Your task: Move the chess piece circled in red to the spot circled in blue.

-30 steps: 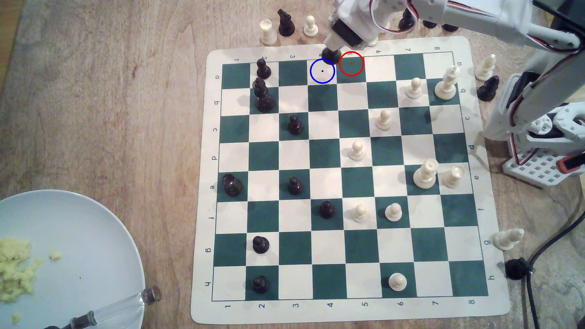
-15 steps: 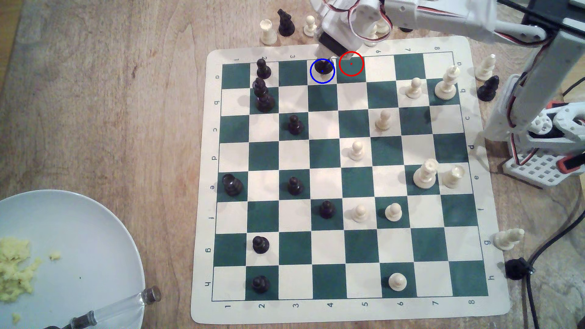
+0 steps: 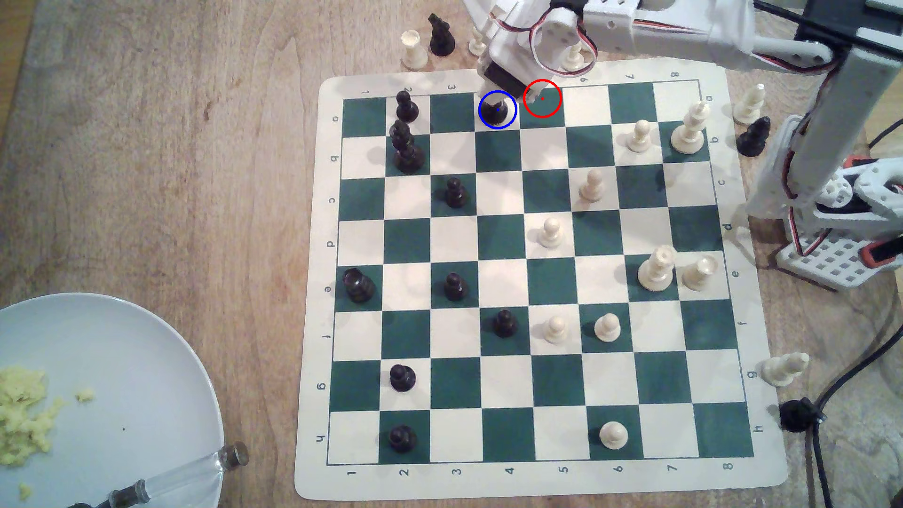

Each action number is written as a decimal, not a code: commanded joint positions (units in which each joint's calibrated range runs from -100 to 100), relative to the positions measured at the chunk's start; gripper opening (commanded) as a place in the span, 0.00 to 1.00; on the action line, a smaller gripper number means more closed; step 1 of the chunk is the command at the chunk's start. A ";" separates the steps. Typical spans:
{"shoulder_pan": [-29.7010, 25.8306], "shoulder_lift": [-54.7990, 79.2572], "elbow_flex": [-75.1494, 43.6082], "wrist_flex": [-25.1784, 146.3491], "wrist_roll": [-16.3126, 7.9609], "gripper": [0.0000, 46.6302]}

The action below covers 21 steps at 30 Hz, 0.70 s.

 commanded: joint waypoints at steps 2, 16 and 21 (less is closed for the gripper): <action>-0.18 -1.31 -4.61 -0.87 0.05 0.05; 0.36 -1.65 -4.42 0.20 0.49 0.12; 0.36 -1.39 -4.33 -0.13 0.29 0.23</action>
